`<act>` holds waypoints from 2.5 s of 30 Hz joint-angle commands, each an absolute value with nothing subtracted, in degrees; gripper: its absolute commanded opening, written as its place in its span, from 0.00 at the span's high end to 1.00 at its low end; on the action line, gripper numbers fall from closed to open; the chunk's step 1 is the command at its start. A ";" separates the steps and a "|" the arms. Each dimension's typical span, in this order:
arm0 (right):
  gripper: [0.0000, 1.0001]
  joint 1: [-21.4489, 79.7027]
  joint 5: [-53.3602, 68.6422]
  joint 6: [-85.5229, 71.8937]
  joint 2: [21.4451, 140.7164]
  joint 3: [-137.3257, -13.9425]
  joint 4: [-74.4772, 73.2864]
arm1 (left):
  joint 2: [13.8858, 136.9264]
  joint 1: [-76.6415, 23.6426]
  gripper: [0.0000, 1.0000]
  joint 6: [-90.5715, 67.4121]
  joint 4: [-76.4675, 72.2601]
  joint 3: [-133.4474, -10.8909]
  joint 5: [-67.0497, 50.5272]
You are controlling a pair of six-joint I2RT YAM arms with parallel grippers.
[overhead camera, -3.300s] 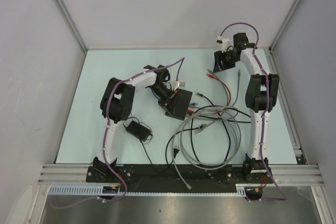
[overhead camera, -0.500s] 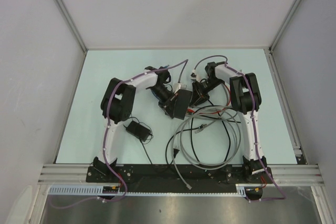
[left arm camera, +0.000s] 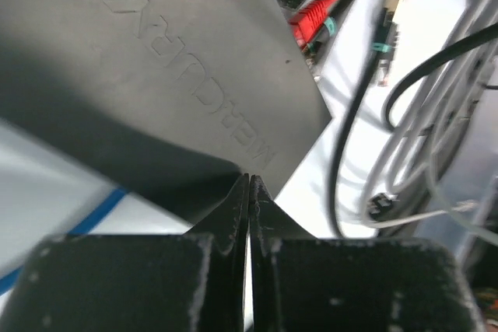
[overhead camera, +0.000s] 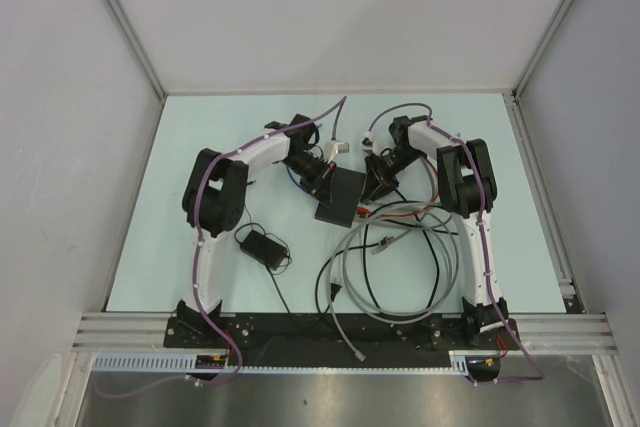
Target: Pull the plug from the switch port
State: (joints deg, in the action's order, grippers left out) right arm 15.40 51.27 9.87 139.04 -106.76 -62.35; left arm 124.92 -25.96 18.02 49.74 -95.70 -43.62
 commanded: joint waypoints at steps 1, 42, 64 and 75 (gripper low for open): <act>0.86 15.12 36.83 10.99 141.68 -108.45 -52.74 | 127.97 -26.81 1.00 16.00 48.43 -96.42 -36.68; 0.93 11.08 53.35 50.61 145.99 -124.55 -86.66 | 131.31 -28.65 1.00 15.73 49.57 -95.45 -29.36; 0.65 8.35 53.61 29.18 143.17 -117.69 -71.98 | 131.22 -28.83 1.00 16.08 49.57 -95.01 -28.92; 0.63 5.98 45.45 35.51 135.27 -120.24 -71.82 | 132.01 -29.00 1.00 15.65 49.22 -95.80 -29.71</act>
